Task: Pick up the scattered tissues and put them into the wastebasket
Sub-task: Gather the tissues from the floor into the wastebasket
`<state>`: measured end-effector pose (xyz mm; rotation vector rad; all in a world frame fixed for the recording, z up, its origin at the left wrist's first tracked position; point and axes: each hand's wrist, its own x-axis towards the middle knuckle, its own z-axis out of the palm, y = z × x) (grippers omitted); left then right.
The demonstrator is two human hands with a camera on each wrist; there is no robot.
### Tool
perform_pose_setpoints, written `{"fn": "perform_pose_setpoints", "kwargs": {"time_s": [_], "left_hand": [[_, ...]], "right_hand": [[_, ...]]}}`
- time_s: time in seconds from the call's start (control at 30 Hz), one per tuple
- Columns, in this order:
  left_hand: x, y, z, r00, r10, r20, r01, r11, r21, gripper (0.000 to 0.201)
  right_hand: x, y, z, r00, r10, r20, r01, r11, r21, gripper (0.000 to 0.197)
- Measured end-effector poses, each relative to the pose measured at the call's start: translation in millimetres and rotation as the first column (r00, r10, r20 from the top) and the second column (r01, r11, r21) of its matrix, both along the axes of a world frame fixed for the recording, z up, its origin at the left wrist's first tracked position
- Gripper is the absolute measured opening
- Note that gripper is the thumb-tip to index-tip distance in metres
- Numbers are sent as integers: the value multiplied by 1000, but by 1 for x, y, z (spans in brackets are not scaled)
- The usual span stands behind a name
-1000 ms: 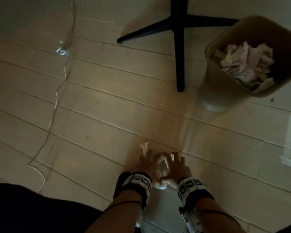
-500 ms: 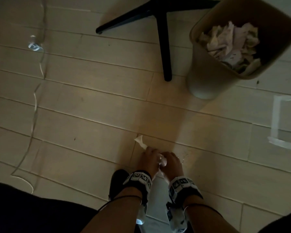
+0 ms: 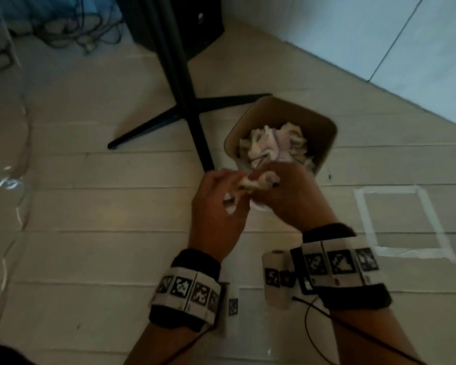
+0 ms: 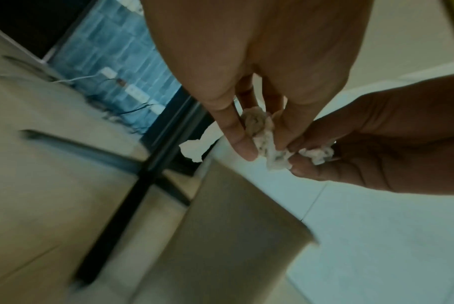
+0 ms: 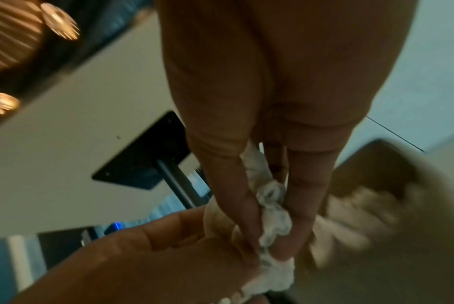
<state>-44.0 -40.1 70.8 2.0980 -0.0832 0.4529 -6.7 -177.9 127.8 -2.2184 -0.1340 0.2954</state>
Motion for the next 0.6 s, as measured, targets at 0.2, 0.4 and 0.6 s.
{"fn": "perform_pose_setpoints", "kwargs": {"time_s": [0.2, 0.4, 0.6], "left_hand": [[96, -37, 57, 992, -123, -11, 123, 986, 113, 35], [156, -50, 18, 844, -144, -516, 424, 768, 479, 22], [167, -57, -4, 647, -30, -762, 678, 481, 557, 49]], "right_hand": [[62, -32, 49, 957, -168, 236, 189, 979, -72, 21], [107, -43, -20, 997, -24, -71, -9, 904, -427, 51], [102, -28, -50, 975, 79, -208, -193, 764, -616, 51]]}}
